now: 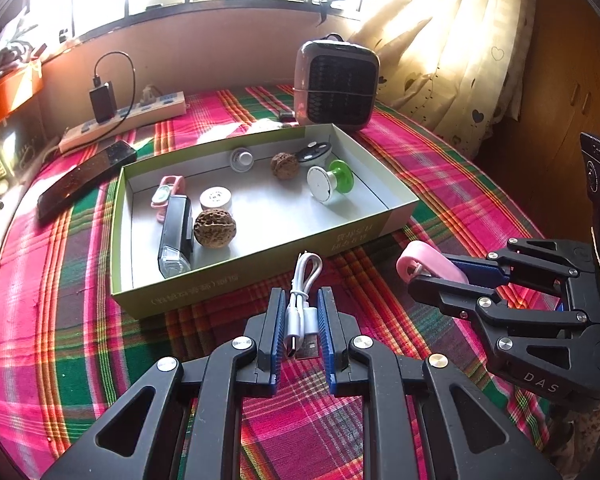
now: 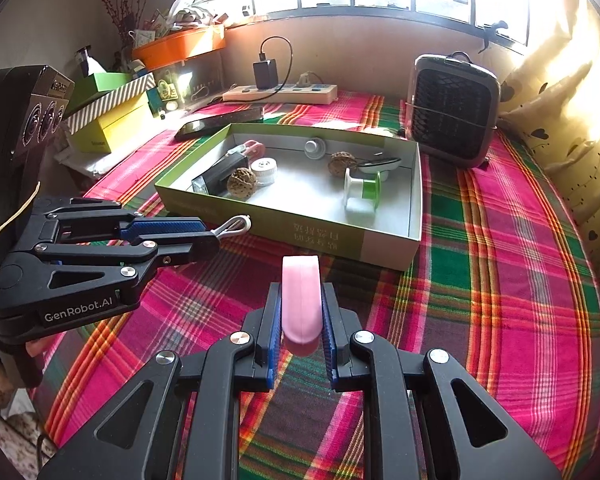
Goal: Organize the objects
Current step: 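Grasp the white USB cable with the left gripper, then carry the white cable and pink item with both grippers into the box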
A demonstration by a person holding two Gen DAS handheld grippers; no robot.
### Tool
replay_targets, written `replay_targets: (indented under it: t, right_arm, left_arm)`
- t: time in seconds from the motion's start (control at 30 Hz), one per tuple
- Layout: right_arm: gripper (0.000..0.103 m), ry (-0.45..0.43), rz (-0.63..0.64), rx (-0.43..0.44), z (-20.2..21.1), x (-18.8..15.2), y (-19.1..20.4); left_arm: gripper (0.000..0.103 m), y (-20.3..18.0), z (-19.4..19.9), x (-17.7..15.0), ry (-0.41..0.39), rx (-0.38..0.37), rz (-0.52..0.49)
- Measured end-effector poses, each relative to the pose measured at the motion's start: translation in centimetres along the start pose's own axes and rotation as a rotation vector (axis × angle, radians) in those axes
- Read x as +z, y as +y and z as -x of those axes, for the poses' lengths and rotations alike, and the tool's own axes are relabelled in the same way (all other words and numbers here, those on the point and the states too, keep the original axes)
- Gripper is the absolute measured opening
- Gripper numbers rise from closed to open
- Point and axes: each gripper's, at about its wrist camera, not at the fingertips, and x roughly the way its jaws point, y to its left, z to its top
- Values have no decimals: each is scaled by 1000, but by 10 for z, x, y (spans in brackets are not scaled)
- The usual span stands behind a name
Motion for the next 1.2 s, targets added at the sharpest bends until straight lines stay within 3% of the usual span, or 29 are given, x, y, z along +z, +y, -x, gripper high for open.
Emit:
replay_targets:
  t: [0.73,1.1,1.13,1.2]
  right_arm:
    - [19,-4,-6,9,-22,47,-12]
    - [19,44,-26,35,-52,70,-23]
    - [19,48,-27,33,-54,72,-24]
    - [19,54,-27,37,-58,74,-26]
  left_arm:
    - [15,18,-7,33,-35,11,42]
    - [14,26,-30,45,-4,11,67]
    - [9,27,-32,46,1,9,68]
    - [9,29,-38,47,12,5,78]
